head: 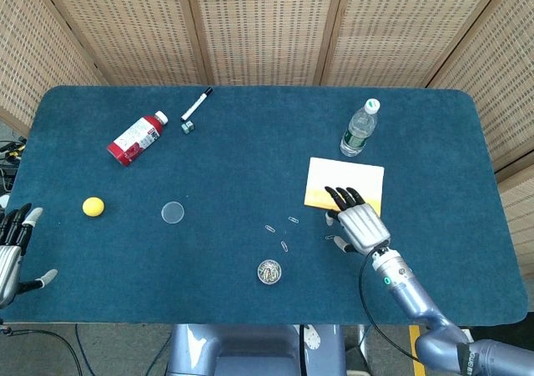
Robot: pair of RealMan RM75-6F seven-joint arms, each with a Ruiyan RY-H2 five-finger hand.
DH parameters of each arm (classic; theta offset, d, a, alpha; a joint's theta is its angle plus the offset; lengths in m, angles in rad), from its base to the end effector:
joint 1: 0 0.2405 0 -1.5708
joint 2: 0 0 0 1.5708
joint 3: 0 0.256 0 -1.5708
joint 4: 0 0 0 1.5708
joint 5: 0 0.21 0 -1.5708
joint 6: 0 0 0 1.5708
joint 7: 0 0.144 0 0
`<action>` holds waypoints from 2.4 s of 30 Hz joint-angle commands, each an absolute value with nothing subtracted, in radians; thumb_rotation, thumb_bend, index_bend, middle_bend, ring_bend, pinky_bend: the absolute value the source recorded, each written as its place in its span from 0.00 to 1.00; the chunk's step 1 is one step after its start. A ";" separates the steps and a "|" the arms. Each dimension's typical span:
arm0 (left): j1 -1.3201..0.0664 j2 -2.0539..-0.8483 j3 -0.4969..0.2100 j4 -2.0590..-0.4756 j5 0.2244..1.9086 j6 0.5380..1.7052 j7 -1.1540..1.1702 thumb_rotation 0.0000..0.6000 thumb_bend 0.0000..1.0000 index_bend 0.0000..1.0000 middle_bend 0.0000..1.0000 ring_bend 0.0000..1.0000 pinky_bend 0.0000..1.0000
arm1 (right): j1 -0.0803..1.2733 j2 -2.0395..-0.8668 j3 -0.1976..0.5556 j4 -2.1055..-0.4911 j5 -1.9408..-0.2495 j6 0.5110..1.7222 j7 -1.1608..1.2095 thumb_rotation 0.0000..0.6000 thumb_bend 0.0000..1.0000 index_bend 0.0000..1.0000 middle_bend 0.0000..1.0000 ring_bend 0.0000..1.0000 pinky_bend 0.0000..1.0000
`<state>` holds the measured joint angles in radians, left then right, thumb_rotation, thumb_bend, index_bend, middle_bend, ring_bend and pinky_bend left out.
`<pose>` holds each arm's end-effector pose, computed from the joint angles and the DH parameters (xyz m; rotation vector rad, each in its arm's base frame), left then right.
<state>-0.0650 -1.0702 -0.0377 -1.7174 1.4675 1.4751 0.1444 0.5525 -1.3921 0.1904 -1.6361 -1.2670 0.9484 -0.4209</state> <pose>-0.3029 0.1709 0.1635 -1.3966 -0.8800 -0.7967 -0.1815 -0.3064 0.0240 1.8990 -0.8578 0.8477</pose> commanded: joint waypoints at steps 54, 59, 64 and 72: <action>-0.082 -1.075 -0.035 -1.715 1.436 1.445 0.163 1.00 0.00 0.00 0.00 0.00 0.00 | 0.691 -1.612 0.104 -1.378 -0.968 0.890 -0.588 1.00 0.41 0.63 0.00 0.00 0.06; -0.083 -1.076 -0.034 -1.715 1.437 1.444 0.165 1.00 0.00 0.00 0.00 0.00 0.00 | 0.690 -1.608 0.099 -1.383 -0.989 0.901 -0.572 1.00 0.43 0.68 0.00 0.00 0.06; -0.083 -1.075 -0.033 -1.717 1.435 1.444 0.165 1.00 0.00 0.00 0.00 0.00 0.00 | 0.690 -1.598 0.098 -1.395 -0.999 0.912 -0.565 1.00 0.43 0.68 0.00 0.00 0.06; -0.084 -1.071 -0.033 -1.718 1.437 1.443 0.158 1.00 0.00 0.00 0.00 0.00 0.00 | 0.690 -1.536 0.106 -1.507 -1.078 0.952 -0.534 1.00 0.43 0.69 0.00 0.00 0.06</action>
